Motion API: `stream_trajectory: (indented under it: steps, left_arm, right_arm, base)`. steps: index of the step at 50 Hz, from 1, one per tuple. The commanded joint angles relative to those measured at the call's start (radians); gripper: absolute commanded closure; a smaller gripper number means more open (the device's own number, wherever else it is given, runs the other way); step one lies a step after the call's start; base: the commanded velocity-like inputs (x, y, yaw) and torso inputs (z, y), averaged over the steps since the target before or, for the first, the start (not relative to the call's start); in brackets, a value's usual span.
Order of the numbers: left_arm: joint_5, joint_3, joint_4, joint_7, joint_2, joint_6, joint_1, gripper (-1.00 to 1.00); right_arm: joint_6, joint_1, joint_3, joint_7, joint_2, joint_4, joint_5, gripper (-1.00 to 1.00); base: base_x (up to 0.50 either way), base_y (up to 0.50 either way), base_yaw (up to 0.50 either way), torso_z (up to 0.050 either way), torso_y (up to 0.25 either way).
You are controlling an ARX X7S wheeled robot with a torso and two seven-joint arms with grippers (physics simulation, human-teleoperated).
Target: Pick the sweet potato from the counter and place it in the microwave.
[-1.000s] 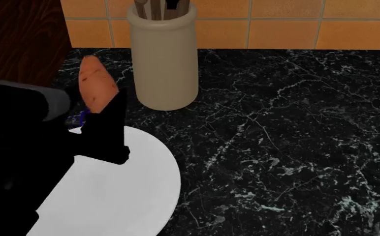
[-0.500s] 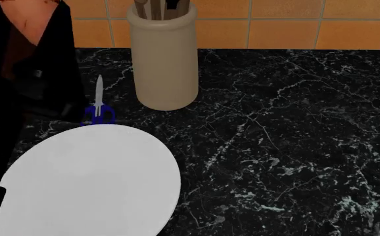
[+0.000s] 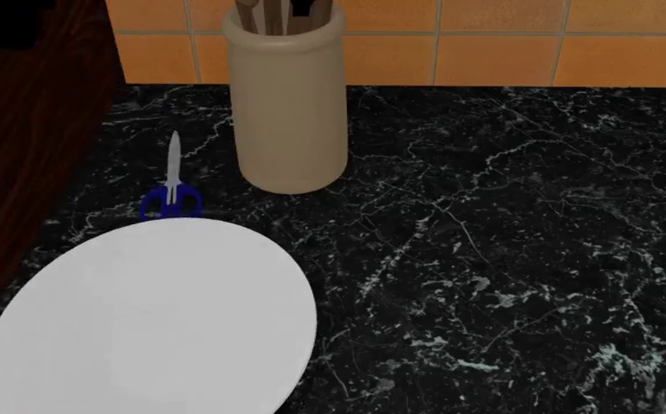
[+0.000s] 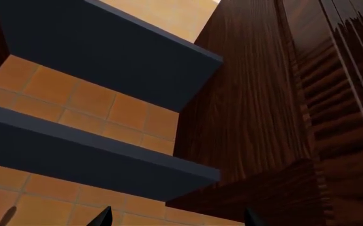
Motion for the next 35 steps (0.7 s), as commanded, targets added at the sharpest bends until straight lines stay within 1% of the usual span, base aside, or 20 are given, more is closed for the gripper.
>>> stream_trajectory:
  steps: [1,4,11,17,23,27,35]
  left_arm:
    - [-0.067,-0.024,-0.07,-0.048,0.02,-0.074,-0.184,1.0]
    - [-0.088,-0.043,-0.093,-0.063,0.031,-0.089,-0.233,1.0]
    - [-0.134,-0.068,-0.159,-0.107,0.071,-0.129,-0.332,1.0]
    - [-0.163,-0.082,-0.24,-0.127,0.103,-0.159,-0.424,1.0]
    - [-0.158,-0.075,-0.298,-0.121,0.121,-0.164,-0.488,1.0]
    - [-0.15,-0.064,-0.351,-0.11,0.14,-0.169,-0.555,1.0]
    - [-0.138,-0.059,-0.464,-0.098,0.176,-0.167,-0.658,1.0]
  right_arm:
    - [-0.008,0.0,-0.006,-0.003,-0.004,0.0,-0.003,-1.0]
    - [-0.016,0.0,-0.006,-0.018,-0.022,0.0,-0.006,-1.0]
    - [-0.004,0.0,-0.014,0.009,0.013,0.0,-0.006,-1.0]
    - [-0.01,0.0,-0.013,-0.002,0.001,0.0,-0.007,-1.0]
    - [-0.016,0.0,-0.012,-0.013,-0.01,0.0,-0.007,-1.0]
    - [-0.008,0.0,-0.017,0.016,0.022,0.0,-0.004,-1.0]
    - [-0.008,0.0,-0.014,0.024,0.034,0.0,0.0,-1.0]
  base:
    - [0.0,0.0,0.0,0.0,0.0]
    - [0.0,0.0,0.0,0.0,0.0]
    - [0.0,0.0,0.0,0.0,0.0]
    - [0.0,0.0,0.0,0.0,0.0]
    - [0.0,0.0,0.0,0.0,0.002]
    - [0.0,0.0,0.0,0.0,0.0]
    - [0.0,0.0,0.0,0.0,0.0]
